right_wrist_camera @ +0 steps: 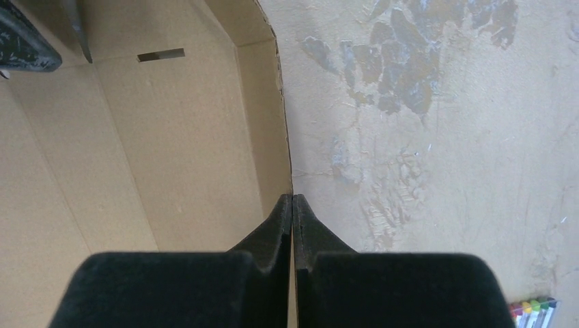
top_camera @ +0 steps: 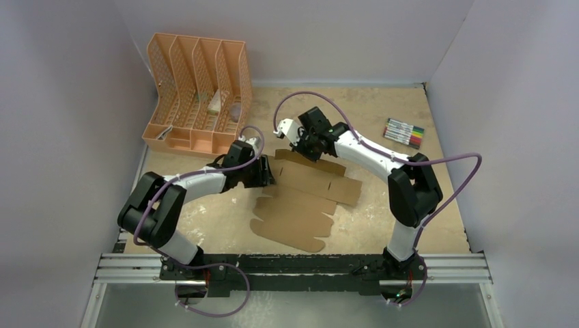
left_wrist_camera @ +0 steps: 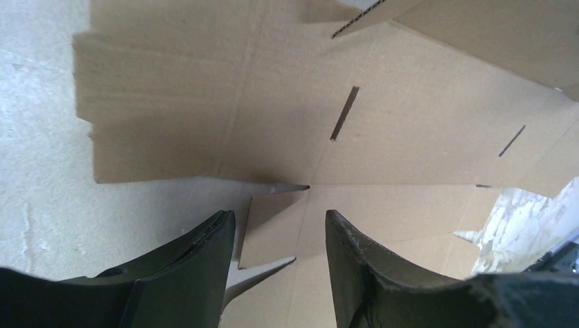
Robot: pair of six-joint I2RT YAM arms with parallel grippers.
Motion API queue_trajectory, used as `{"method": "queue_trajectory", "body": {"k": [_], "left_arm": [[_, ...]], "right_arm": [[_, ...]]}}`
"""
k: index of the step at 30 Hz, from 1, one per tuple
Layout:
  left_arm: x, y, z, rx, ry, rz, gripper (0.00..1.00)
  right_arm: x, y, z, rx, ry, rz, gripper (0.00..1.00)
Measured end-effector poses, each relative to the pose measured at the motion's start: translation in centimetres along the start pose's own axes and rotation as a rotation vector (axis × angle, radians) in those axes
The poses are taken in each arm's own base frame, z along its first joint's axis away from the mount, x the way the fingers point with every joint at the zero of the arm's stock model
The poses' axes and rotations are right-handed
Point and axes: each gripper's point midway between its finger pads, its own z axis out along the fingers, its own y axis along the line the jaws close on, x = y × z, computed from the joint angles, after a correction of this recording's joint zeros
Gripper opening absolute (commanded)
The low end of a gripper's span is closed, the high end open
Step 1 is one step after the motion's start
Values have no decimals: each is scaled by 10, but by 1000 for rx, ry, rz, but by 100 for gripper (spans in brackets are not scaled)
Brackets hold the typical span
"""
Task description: Fold the paper box
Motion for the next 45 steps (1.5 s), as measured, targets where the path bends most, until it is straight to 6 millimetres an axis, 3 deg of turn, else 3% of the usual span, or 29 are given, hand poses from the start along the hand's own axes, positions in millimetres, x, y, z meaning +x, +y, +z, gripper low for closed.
{"method": "queue_trajectory", "body": {"k": [13,22,25,29,37,41,45], "left_arm": [[13,-20,-4,90,69,-47,41],[7,-70,-6,211,38,-24,38],[10,-78,-6,228,36,-12,38],[-1,-68,-14,185,-4,-4,39],[-62,-11,-52,21,-141,29,47],[-79,-4,-61,-26,-152,113,50],[-98,4,-57,-52,-139,178,51]], "right_arm": [[-11,-20,-8,99,-38,-5,0],[-11,-18,-5,122,-40,-16,0],[-9,-15,-4,123,-34,-26,0],[-7,-13,-7,132,-30,-33,0],[-6,-12,-27,165,-53,-49,0],[-6,-8,-33,164,-61,-81,0],[-3,-8,-33,163,-58,-119,0]]}}
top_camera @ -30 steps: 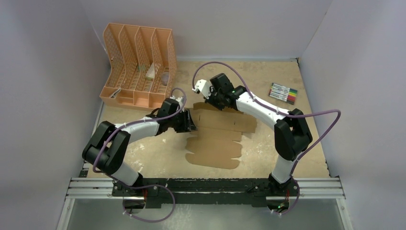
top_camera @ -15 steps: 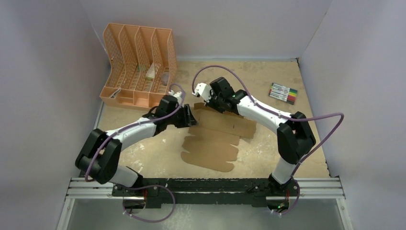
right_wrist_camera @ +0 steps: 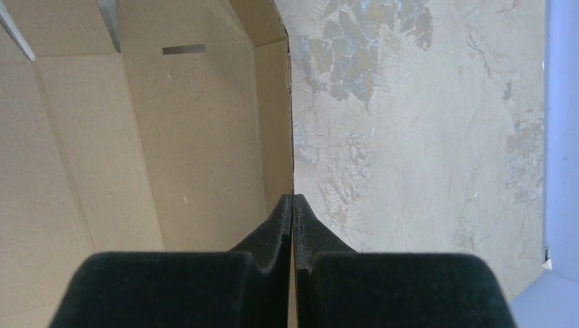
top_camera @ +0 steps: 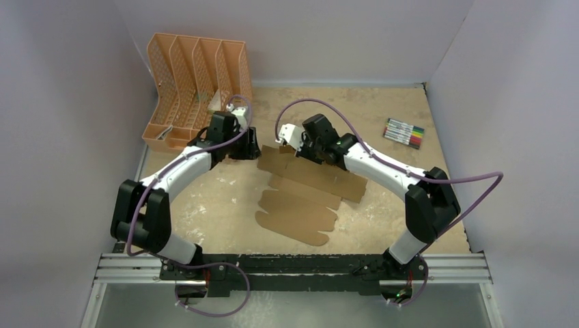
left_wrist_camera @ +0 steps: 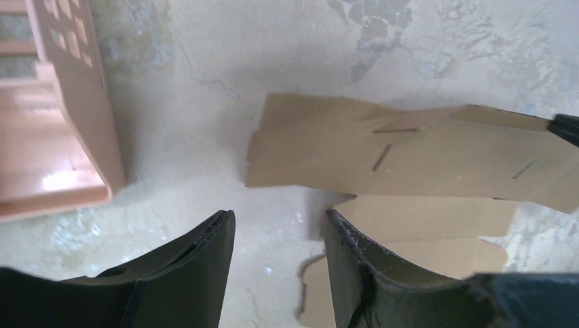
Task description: Fold the paper box
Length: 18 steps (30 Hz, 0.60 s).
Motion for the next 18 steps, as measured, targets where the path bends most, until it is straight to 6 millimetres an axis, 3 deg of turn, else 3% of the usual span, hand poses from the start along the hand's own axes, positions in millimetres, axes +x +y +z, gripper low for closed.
{"method": "queue_trajectory", "body": {"k": [3,8,18], "left_arm": [[-4,8,12,1,20,38,52],[8,17,34,35,93,74,52],[5,0,51,195,115,150,47]], "right_arm": [[1,0,-1,-2,-2,-29,0],[-4,-3,-7,5,-23,-77,0],[-15,-4,-16,1,-73,-150,0]]}}
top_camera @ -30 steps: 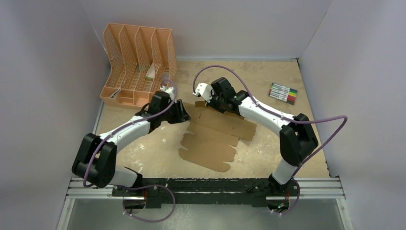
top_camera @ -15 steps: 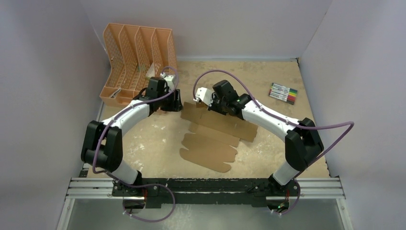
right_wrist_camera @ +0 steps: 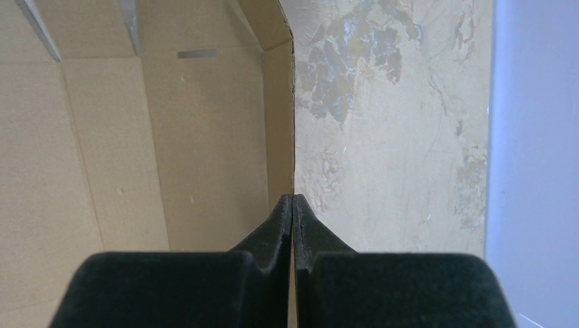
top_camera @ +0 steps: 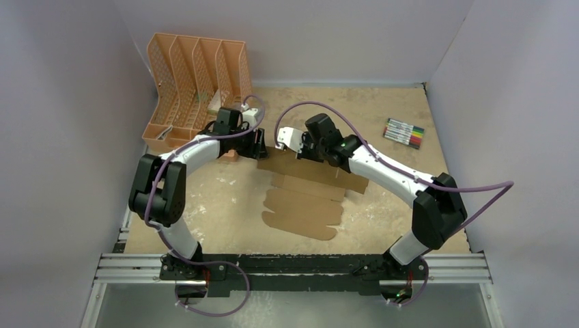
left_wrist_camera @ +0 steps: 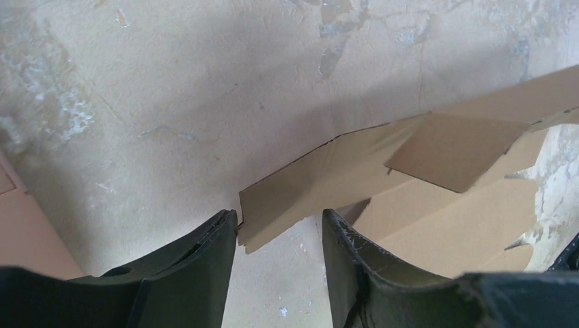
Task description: Fold the paper box
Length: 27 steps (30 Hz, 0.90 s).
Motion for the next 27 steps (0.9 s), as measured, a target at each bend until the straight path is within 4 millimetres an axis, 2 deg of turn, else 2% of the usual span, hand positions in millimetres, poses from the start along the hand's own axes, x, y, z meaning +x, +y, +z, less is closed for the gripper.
{"method": "queue_trajectory", "body": {"k": [7,11,18,22,27], "left_arm": [[3,-1,3,50,11,23,41],[3,1,2,53,8,32,49],[-5,14,-4,41,-13,20,51],[-16,13,-5,64,-34,23,46],[-12,5,-1,124,-17,16,40]], "right_arm": [[5,3,3,-8,8,-59,0],[4,1,3,-7,6,-83,0],[2,2,4,-16,-6,-108,0],[2,2,4,-17,-5,-116,0],[2,1,4,-17,-5,-127,0]]}}
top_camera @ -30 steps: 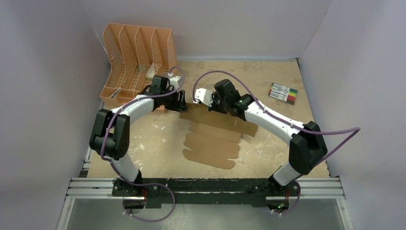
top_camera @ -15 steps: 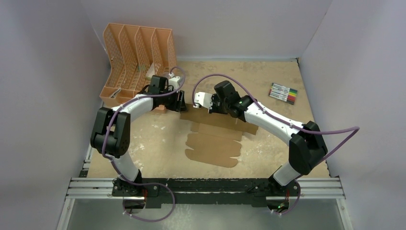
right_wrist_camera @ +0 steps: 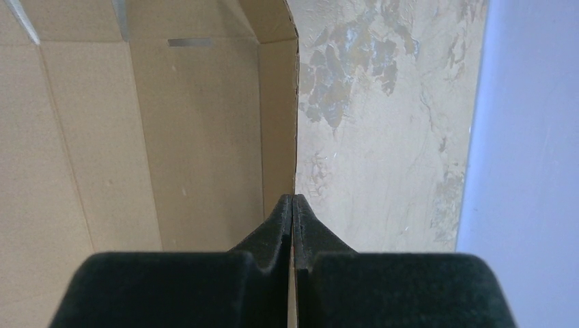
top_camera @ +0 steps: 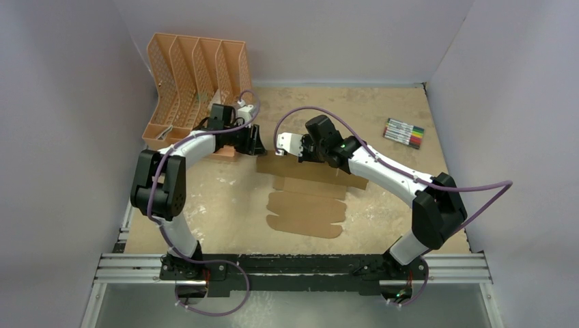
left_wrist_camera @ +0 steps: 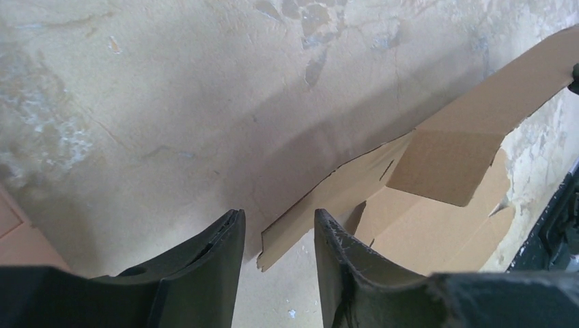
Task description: Fold the paper box
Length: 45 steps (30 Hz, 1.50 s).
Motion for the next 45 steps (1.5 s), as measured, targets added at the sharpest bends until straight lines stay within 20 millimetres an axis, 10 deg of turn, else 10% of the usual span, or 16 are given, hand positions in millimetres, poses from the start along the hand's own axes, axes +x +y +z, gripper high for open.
{"method": "queue_trajectory", "body": {"k": [17,26,45], "left_arm": [[-6,-25,-2,71,-14,4,3],[-23,-51,-15,-36,-133,51,0],[17,-77,-1,-229,-274,-46,0]], "right_arm": [[0,-27,-2,117,25,-60,0],[-2,-53,-3,258,42,-122,0],[10,-9,19,403,52,-228,0]]}}
